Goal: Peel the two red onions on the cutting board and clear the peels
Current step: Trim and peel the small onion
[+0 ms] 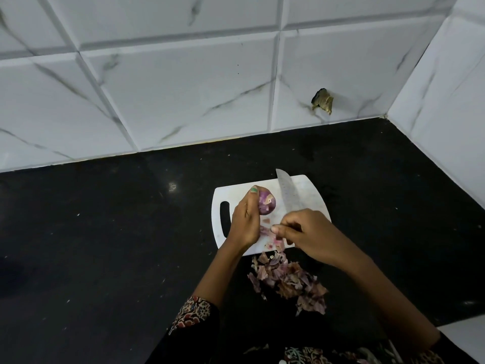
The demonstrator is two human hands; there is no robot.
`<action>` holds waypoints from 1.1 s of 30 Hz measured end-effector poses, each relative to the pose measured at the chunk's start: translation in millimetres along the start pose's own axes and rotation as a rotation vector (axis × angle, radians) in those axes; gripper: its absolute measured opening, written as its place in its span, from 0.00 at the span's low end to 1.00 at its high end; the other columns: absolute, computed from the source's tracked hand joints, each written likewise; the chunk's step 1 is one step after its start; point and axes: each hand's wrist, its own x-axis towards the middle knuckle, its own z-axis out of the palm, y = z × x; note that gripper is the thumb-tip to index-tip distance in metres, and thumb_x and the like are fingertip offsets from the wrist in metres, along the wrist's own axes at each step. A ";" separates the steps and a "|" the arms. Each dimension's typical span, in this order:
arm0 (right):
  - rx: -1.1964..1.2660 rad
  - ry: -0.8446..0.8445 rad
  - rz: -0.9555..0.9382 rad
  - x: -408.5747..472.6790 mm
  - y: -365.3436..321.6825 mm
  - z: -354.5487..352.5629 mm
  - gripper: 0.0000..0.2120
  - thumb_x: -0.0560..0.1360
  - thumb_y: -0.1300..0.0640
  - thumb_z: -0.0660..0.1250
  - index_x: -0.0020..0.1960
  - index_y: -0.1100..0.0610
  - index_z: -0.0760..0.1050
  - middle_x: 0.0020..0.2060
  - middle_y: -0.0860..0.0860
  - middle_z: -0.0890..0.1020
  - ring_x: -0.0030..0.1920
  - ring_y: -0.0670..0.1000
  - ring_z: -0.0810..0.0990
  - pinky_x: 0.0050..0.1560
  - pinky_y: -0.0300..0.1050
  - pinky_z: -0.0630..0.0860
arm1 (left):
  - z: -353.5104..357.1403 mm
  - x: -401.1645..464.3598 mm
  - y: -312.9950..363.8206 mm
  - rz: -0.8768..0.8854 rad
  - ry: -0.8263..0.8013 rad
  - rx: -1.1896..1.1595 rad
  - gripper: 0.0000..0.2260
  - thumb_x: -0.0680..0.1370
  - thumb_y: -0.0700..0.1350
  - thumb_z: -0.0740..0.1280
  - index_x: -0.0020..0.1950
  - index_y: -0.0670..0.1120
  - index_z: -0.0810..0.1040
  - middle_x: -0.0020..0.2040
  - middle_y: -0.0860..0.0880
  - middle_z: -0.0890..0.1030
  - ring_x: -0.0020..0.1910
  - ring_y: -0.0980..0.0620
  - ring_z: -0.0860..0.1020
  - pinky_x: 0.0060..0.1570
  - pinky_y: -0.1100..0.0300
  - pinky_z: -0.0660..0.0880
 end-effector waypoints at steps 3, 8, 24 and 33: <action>-0.171 0.046 0.011 1.1 9.1 4.1 0.17 0.75 0.51 0.66 0.31 0.56 0.72 0.25 0.49 0.74 0.27 0.46 0.71 0.32 0.43 0.66 | -0.6 -1.2 1.0 0.002 -0.010 -0.013 0.18 0.84 0.51 0.47 0.42 0.51 0.73 0.40 0.53 0.78 0.43 0.51 0.77 0.52 0.49 0.74; 0.001 0.319 -0.127 4.6 2.4 1.2 0.04 0.71 0.62 0.71 0.43 0.56 0.77 0.34 0.44 0.78 0.36 0.45 0.78 0.37 0.36 0.74 | 1.3 -1.0 1.6 0.017 -0.016 -0.012 0.20 0.81 0.56 0.48 0.38 0.51 0.73 0.35 0.52 0.77 0.37 0.55 0.75 0.45 0.50 0.73; -0.290 0.555 -0.554 18.7 12.1 11.0 0.07 0.75 0.60 0.64 0.45 0.61 0.80 0.40 0.52 0.82 0.42 0.48 0.79 0.44 0.37 0.74 | 0.6 -1.7 10.5 -0.083 -0.218 -0.055 0.33 0.84 0.54 0.46 0.21 0.52 0.72 0.23 0.52 0.74 0.27 0.58 0.71 0.43 0.57 0.69; 0.026 0.607 -0.332 20.1 13.8 26.6 0.07 0.76 0.62 0.57 0.48 0.61 0.73 0.43 0.49 0.74 0.43 0.41 0.71 0.45 0.27 0.68 | 7.1 -4.6 12.1 -0.131 -0.138 0.042 0.34 0.76 0.68 0.49 0.35 0.39 0.76 0.30 0.44 0.77 0.32 0.43 0.75 0.40 0.44 0.71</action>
